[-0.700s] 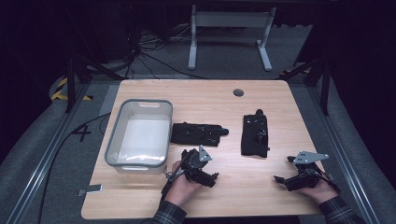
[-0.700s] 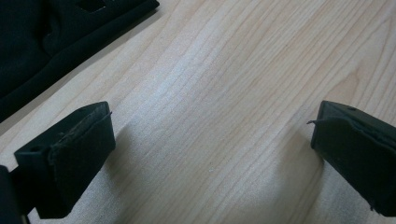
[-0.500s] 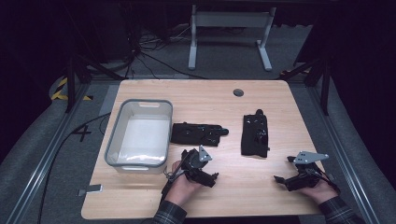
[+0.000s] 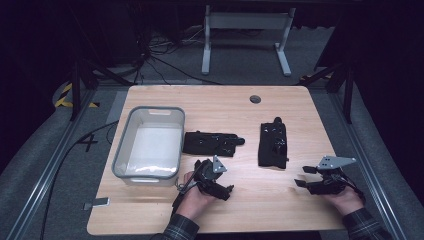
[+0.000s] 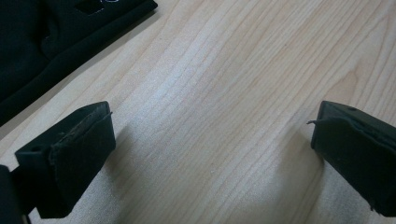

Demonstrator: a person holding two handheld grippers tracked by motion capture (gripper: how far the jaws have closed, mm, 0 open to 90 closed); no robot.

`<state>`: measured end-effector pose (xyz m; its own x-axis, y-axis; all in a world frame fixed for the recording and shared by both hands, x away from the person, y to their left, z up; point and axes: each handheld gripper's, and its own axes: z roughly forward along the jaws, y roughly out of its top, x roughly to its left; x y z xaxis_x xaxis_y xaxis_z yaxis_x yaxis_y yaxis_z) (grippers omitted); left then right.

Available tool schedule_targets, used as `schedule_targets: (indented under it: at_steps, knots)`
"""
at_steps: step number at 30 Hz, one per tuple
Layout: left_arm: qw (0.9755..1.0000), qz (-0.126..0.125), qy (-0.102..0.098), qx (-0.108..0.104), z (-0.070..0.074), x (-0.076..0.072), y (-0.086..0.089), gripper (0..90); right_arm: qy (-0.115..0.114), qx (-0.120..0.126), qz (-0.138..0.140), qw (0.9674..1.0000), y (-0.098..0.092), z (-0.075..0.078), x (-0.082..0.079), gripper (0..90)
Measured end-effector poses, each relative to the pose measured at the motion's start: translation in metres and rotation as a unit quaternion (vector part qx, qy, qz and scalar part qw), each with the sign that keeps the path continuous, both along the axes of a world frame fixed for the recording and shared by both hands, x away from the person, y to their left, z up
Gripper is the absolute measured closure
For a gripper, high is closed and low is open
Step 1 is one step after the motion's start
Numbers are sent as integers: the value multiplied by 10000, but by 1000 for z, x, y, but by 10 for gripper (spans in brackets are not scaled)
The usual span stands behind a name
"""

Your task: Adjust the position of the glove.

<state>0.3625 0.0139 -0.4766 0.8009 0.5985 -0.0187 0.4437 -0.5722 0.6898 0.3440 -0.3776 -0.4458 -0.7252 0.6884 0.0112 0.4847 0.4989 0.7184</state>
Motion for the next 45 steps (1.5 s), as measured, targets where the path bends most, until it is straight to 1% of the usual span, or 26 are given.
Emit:
schedule_targets:
  at_steps: [1, 2, 3, 4, 5, 6, 7, 8, 9, 10, 14, 18, 19, 20, 23, 26, 33, 36, 39, 42, 43, 45]
  knots:
    - [10000, 0, 0, 0, 0, 0, 0, 1, -45, 82, 63, 9999, 0, 3, 2, 562]
    - [10000, 0, 0, 0, 0, 0, 0, 1, -45, 82, 63, 9999, 0, 3, 2, 562]
    - [10000, -7, -6, 20, 0, 0, 0, 1, -48, 78, 145, 9999, 2, 6, 5, 663]
    - [10000, -7, -6, 20, 0, 0, 0, 2, -48, 78, 145, 9999, 2, 6, 5, 663]
    - [10000, -5, -7, 19, 0, 0, 0, 2, -54, 96, 194, 9998, 3, 7, 6, 702]
    - [10000, -5, -5, 18, 0, 0, 0, 2, -62, 114, 229, 9997, 4, 8, 8, 753]
    - [10000, -10, -5, 16, 0, 0, 0, 1, -80, 123, 266, 9995, 7, 9, 12, 833]
    - [10000, -16, -6, 8, 0, 0, 0, 1, -70, 165, 275, 9995, 8, 10, 14, 864]
    - [10000, -16, -6, 8, 0, 0, 0, 1, -70, 165, 275, 9995, 8, 10, 14, 864]
    - [10000, -13, -13, 1, 0, 0, 0, 1, -80, 220, 296, 9993, 9, 11, 16, 892]
    - [10000, -24, -5, 7, 0, 0, 0, 1, -98, 256, 339, 9991, 16, 15, 28, 899]
    - [10000, -34, -7, 10, 0, 1, 0, 1, -84, 334, 364, 9987, 23, 14, 42, 899]
    - [10000, -35, -8, 11, 0, 1, 0, 1, -50, 286, 398, 9988, 26, 12, 47, 899]
    - [10000, -35, -8, 11, 0, 1, 0, 1, -50, 286, 398, 9988, 26, 12, 47, 899]
    - [10000, -30, -8, 8, 0, 0, 0, 2, -38, 197, 475, 9987, 34, 10, 59, 899]
    - [10000, -31, -8, 8, 0, 0, 0, 2, -84, 130, 498, 9986, 38, 11, 67, 899]
    - [10000, -29, -3, 9, 0, 0, 0, 2, -114, 71, 316, 9994, 35, 8, 90, 899]
    - [10000, -27, 3, 4, 0, 0, 0, 2, -99, 13, 276, 9996, 35, 5, 96, 899]
    - [10000, -28, 3, 5, 0, 0, 0, 2, -28, -34, 265, 9996, 35, 2, 100, 898]
    - [10000, -28, 3, 5, 0, 0, 0, 2, 29, -136, 279, 9995, 36, -2, 102, 899]
    - [10000, -28, 3, 5, 0, 0, 0, 2, 29, -136, 279, 9995, 36, -2, 102, 899]
    - [10000, -25, -4, 11, 0, 0, 0, 2, 93, -188, 256, 9995, 37, -6, 102, 899]
